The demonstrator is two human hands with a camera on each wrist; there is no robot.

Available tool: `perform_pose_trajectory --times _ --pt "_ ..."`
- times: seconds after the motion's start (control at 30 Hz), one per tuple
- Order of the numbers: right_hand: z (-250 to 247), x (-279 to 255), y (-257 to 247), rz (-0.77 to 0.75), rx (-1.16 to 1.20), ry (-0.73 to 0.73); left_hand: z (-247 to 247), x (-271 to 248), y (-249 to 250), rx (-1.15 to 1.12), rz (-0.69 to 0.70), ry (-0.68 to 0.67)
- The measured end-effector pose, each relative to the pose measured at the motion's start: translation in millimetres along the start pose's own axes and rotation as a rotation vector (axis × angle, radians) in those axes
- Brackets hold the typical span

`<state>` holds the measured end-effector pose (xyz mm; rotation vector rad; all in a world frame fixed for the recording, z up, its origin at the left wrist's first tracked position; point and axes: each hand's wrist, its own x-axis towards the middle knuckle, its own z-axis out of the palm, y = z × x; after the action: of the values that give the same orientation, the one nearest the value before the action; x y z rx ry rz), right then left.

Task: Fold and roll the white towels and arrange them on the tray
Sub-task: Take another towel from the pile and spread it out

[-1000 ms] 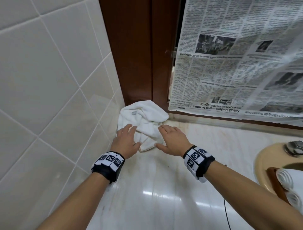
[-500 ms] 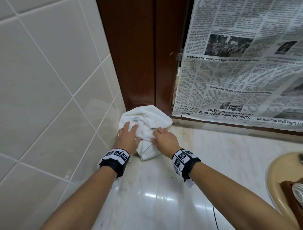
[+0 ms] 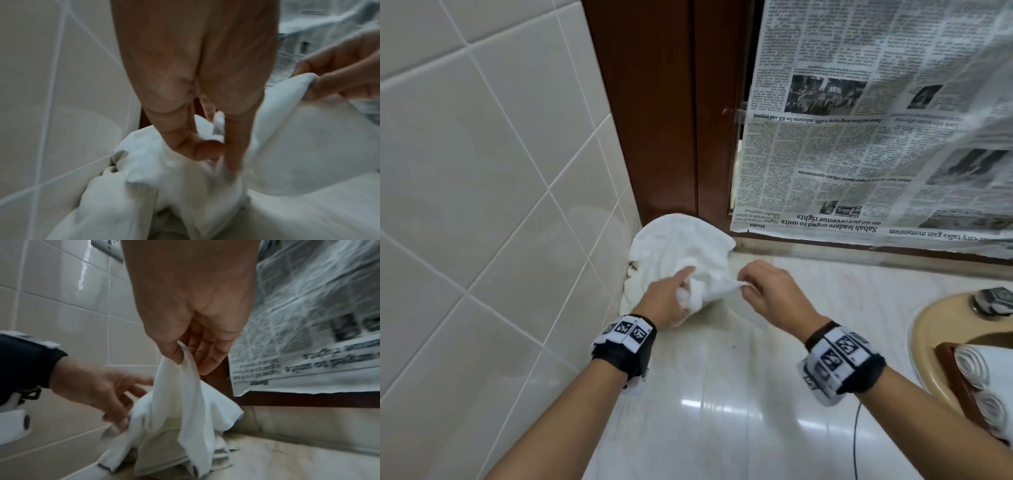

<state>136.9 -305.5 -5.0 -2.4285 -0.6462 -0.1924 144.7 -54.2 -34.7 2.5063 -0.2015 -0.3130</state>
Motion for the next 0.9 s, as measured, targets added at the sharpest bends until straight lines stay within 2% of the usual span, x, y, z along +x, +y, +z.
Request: perform_pose_trajectory --times 0.17,0.3,0.4,0.5,0.7,0.8,0.9 --pt "-34.1 -56.9 0.5 0.106 -0.021 -0.067 30.0 -32.3 7.3 0.076 0.097 -0.111" --pt "-57.3 -99.8 1.8 0.230 -0.015 -0.026 31.8 -55.6 17.0 0.050 0.144 -0.051" --pt "-73.4 -129.7 -3.6 0.273 -0.032 0.003 20.9 -72.6 27.9 -0.038 0.187 -0.070" --pt "-90.1 -156.5 -12.8 0.279 -0.023 0.061 9.2 -89.1 46.0 -0.163 0.205 -0.091" --pt "-129.3 -201.7 -32.9 0.255 0.007 0.129 0.6 -121.8 94.8 -0.324 0.302 -0.024" --pt "-146.2 -222.1 -40.1 0.263 0.041 0.109 5.8 -132.0 107.3 -0.268 0.356 0.050" --pt "-155.3 -238.7 -39.8 0.246 0.084 0.072 14.4 -140.3 117.6 -0.295 0.396 0.060"
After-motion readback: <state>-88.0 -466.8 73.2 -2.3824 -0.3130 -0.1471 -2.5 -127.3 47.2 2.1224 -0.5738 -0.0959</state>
